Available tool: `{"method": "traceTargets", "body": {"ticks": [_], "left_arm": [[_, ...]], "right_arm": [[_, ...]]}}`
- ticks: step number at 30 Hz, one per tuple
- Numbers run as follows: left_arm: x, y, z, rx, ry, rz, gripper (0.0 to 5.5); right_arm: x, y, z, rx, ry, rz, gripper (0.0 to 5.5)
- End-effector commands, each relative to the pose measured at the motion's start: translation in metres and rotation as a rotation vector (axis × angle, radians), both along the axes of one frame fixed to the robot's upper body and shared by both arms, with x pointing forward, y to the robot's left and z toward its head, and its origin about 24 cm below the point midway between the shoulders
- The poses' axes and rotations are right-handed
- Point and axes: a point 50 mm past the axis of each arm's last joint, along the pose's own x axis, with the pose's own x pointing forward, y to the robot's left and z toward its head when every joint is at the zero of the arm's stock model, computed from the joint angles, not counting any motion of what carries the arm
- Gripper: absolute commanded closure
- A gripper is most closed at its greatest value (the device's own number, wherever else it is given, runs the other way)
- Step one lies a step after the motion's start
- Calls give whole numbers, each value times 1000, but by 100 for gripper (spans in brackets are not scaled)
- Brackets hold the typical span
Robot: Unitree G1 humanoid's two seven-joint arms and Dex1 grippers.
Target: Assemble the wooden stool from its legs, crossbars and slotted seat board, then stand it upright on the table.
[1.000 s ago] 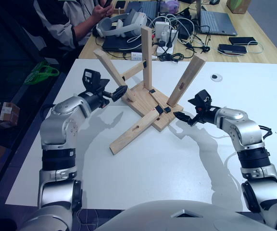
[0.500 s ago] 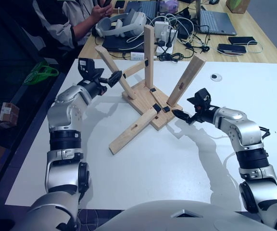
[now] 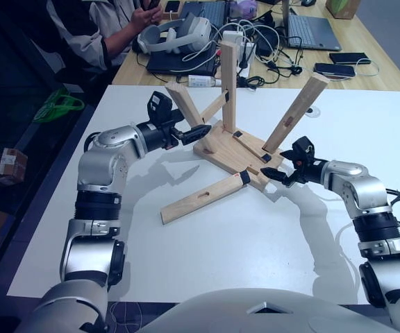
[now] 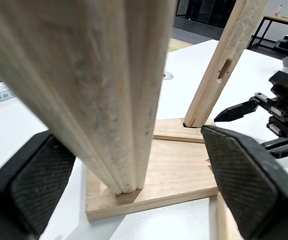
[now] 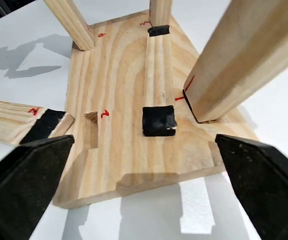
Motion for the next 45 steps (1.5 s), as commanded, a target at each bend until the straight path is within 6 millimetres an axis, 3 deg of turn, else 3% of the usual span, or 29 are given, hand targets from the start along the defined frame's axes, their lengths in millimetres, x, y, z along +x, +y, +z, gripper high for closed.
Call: {"method": "traceTargets", "body": {"ticks": [1, 6, 18, 22, 25, 32, 39, 43, 45], "left_arm": [[-3, -2, 2, 21, -12, 4, 114], [-7, -4, 5, 25, -37, 25, 114], [-19, -6, 4, 26, -39, 65, 114], [-25, 2, 2, 104, -36, 78, 114], [-41, 10, -5, 211, -13, 65, 114], [-96, 9, -32, 397, 137, -174, 114], [-131, 3, -43, 422, 245, -375, 114], [-133, 35, -62, 697, 286, -385, 114], [-124, 52, -63, 807, 270, -344, 114]], "right_arm": [[16, 12, 0, 4, -40, 36, 13], [14, 21, -8, -2, -37, 95, 114], [13, 16, -20, -51, -79, -9, 293], [13, 16, -21, -38, -82, -16, 368], [13, 17, -20, -33, -85, -4, 420], [6, -1, -3, -4, -98, 11, 423], [-23, -26, 40, 38, -84, 254, 423], [-29, -23, 51, 49, -76, 341, 423], [-33, -20, 53, 58, -69, 374, 423]]}}
